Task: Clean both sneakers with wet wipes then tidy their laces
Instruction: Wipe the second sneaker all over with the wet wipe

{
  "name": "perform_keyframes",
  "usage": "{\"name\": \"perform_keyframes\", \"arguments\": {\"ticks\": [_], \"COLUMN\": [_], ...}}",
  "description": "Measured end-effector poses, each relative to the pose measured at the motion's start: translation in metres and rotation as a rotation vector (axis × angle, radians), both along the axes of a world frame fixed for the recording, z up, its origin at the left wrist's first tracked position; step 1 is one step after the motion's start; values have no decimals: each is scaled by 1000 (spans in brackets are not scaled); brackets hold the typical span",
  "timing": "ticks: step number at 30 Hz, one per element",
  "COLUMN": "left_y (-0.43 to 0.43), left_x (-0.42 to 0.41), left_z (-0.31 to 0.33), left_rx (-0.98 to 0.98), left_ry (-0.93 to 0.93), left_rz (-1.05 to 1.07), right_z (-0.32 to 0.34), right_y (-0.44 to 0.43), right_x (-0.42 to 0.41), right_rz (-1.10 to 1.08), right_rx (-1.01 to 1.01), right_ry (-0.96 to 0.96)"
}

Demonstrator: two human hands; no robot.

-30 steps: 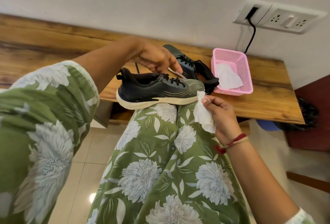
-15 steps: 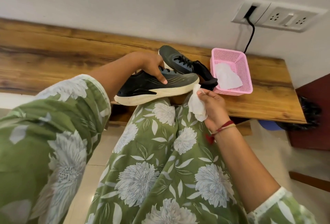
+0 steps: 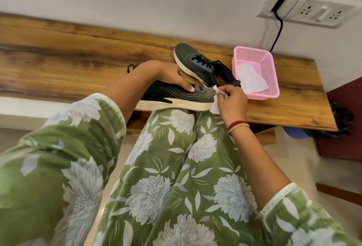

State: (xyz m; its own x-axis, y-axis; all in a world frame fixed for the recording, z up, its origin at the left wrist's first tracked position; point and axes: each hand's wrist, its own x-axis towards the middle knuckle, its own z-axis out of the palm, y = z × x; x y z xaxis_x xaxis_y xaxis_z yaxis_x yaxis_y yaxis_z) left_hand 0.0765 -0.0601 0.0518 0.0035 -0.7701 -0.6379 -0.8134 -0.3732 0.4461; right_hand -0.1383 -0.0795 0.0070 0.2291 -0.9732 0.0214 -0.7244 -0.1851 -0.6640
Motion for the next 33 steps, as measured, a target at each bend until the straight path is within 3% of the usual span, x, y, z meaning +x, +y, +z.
{"name": "perform_keyframes", "arguments": {"ticks": [5, 12, 18, 26, 33], "left_y": [-1, 0, 2, -6, -7], "left_x": [-2, -3, -6, -9, -10], "left_z": [3, -3, -9, -18, -19], "left_rx": [108, 22, -55, -36, -84], "left_ry": [-9, -67, -9, -138, -163], "left_rz": [-56, -59, -6, -14, -57], "right_z": [-1, 4, -9, -22, -15], "right_y": [4, 5, 15, 33, 45], "right_x": [-5, -13, -7, 21, 20], "right_rz": [21, -138, -113, -130, 130], "right_rx": [13, 68, 23, -19, 84], "right_ry": [11, -156, -52, -18, -102]}}
